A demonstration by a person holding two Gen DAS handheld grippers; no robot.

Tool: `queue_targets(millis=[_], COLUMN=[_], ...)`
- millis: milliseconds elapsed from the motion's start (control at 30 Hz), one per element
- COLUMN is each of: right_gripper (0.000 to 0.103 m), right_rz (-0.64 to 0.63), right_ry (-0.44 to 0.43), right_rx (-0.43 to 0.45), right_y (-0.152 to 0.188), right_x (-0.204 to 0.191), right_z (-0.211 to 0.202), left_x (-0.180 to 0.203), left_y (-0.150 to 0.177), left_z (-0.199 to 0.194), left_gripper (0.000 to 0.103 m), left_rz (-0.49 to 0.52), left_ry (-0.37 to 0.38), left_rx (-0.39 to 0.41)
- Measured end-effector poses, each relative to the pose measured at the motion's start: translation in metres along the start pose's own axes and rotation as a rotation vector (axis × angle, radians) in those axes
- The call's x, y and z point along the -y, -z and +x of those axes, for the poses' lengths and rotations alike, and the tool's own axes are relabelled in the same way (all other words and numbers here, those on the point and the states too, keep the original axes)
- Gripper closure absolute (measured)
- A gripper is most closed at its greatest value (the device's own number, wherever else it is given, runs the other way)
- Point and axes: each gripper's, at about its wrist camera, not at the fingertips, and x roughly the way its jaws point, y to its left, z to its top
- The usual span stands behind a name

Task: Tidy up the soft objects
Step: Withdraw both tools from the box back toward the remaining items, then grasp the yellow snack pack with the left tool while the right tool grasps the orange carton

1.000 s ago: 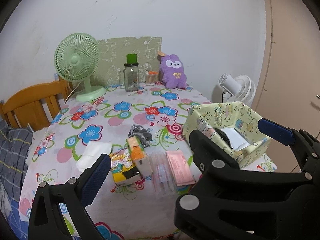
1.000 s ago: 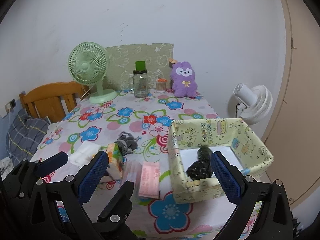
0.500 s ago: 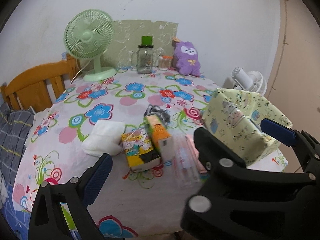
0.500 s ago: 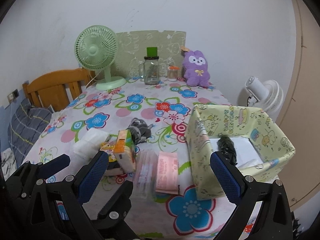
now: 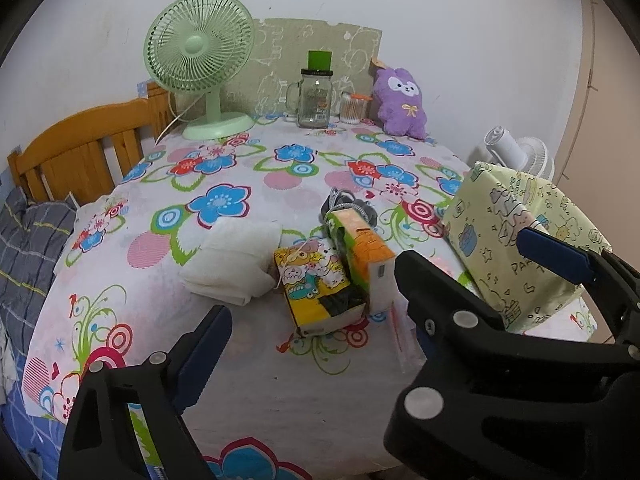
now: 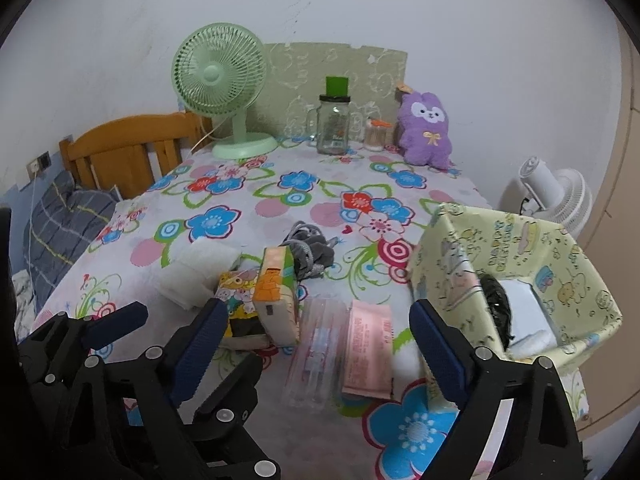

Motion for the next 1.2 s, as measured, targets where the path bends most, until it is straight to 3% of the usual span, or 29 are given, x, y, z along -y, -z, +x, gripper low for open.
queue_targets(millis=[200,533,767,1000,1200], right_gripper=[0.010,0.029,0.032,0.075,0.081], right_rz=[-0.020,-0.048,-0.050,-0.042,-0.042], right_ry=[-0.008,-0.052,-0.080,-0.131,-0.122], right_rx=[-0.019,-0.079,-0.124,-0.185,-0.161], right_y=[-0.001,-0.001,-0.001,0.001,0.001], right_x=[-0.005,-0.012,-0.016,-0.015,-0.007], right_z=[0.015,0.046,0.065,0.076,0.070], left_x=[-0.005,-0.015,-0.018,-0.018,-0.010], left_y=[0.002,0.003,0.004,0.005,0.002], left_z=[0.012,0.034,0.041,0.047,0.047], left_gripper=[0.010,0.013,0.015,0.017,0.017], left_rz=[-0.019,-0.049,-0.058,-0.061,-0.054], left_ry=[0.007,-0.012,0.007,0.004,0.020], left_rx=[-0.028,-0.080,-0.104,-0.124,-0.117])
